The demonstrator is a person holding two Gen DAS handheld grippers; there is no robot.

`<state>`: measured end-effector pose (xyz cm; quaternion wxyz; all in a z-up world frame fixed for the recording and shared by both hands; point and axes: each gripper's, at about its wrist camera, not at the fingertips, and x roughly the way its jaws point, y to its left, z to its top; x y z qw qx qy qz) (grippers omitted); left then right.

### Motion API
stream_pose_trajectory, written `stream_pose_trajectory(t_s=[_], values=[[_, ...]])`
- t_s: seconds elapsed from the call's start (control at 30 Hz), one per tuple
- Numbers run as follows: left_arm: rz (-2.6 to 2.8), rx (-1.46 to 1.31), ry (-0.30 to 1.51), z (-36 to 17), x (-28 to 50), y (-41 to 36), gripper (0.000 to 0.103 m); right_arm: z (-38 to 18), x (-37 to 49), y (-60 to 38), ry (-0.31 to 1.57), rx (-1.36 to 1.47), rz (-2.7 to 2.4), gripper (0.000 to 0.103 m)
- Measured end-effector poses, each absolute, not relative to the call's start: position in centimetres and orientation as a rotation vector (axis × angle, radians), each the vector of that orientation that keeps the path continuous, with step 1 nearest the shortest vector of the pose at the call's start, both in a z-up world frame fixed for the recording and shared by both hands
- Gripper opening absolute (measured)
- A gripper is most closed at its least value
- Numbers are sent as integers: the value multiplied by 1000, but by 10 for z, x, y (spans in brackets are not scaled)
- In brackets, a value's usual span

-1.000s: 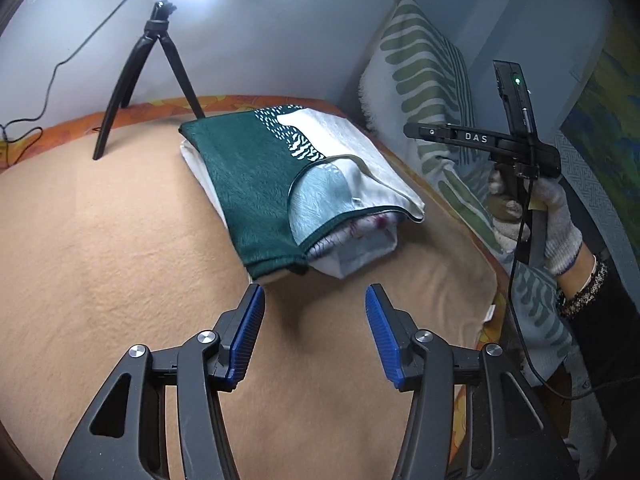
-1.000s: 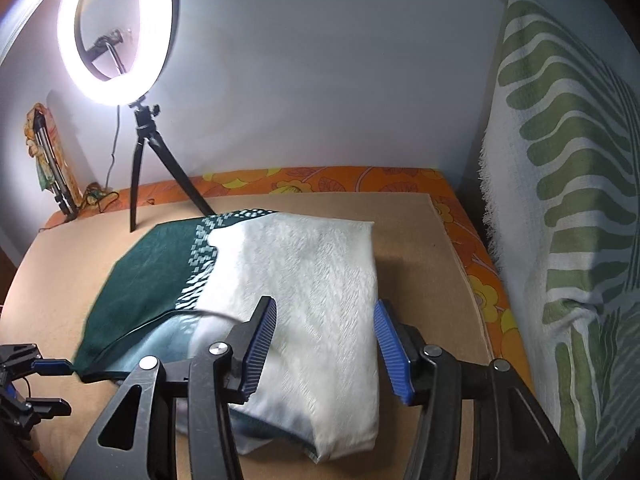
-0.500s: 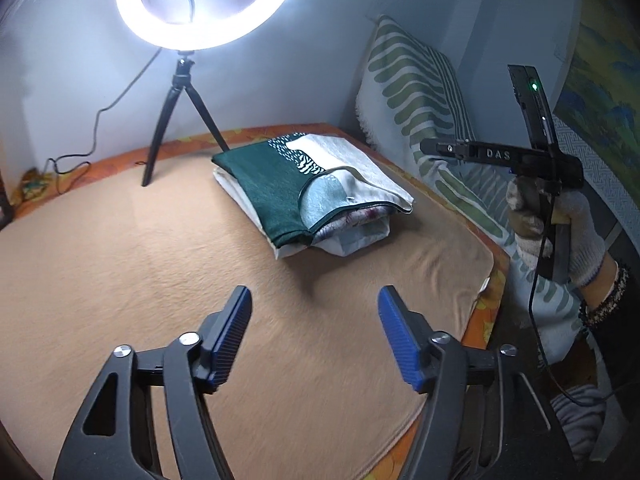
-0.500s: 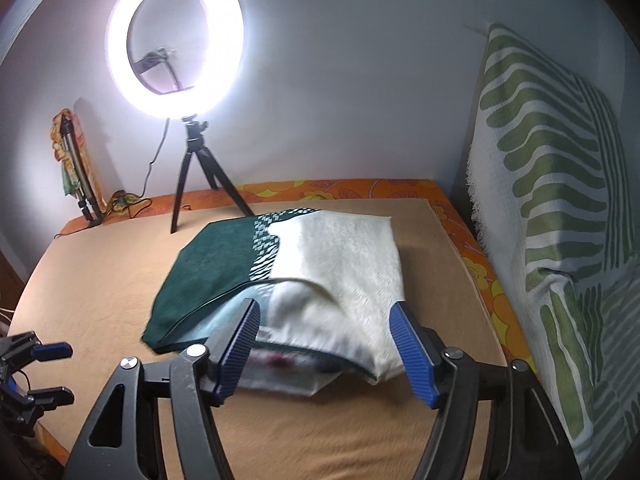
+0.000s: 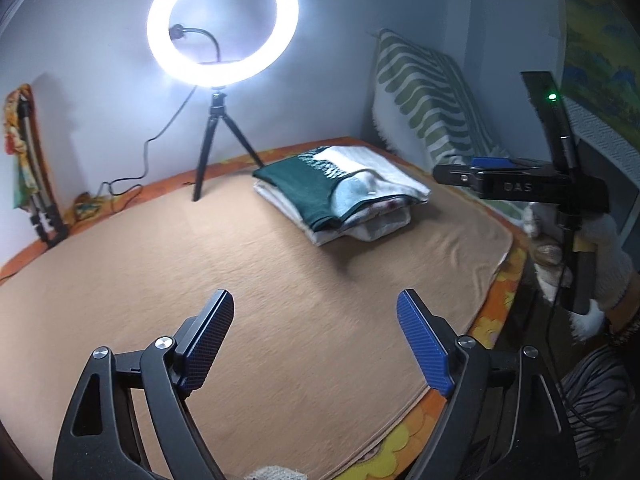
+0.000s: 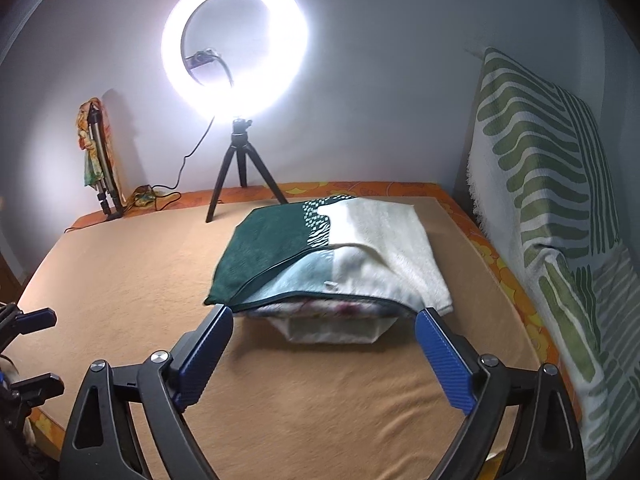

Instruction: Fold small clothes

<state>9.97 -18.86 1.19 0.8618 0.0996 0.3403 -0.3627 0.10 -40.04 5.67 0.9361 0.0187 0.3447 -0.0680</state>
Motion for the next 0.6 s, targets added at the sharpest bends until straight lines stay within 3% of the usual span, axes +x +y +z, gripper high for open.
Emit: stream_pose_trajectory(t_s=[0.23,0.4,0.6], values=[[-703,253,694,14,98,-187,88,52,-11,-388,661,61,-176,99],[-686,237,676,19,95,-180,103,49,-17,-387,635,85,-203,100],[-654,252,646,21,90,-176,103,49,-20,-388,600,89,-245,103]])
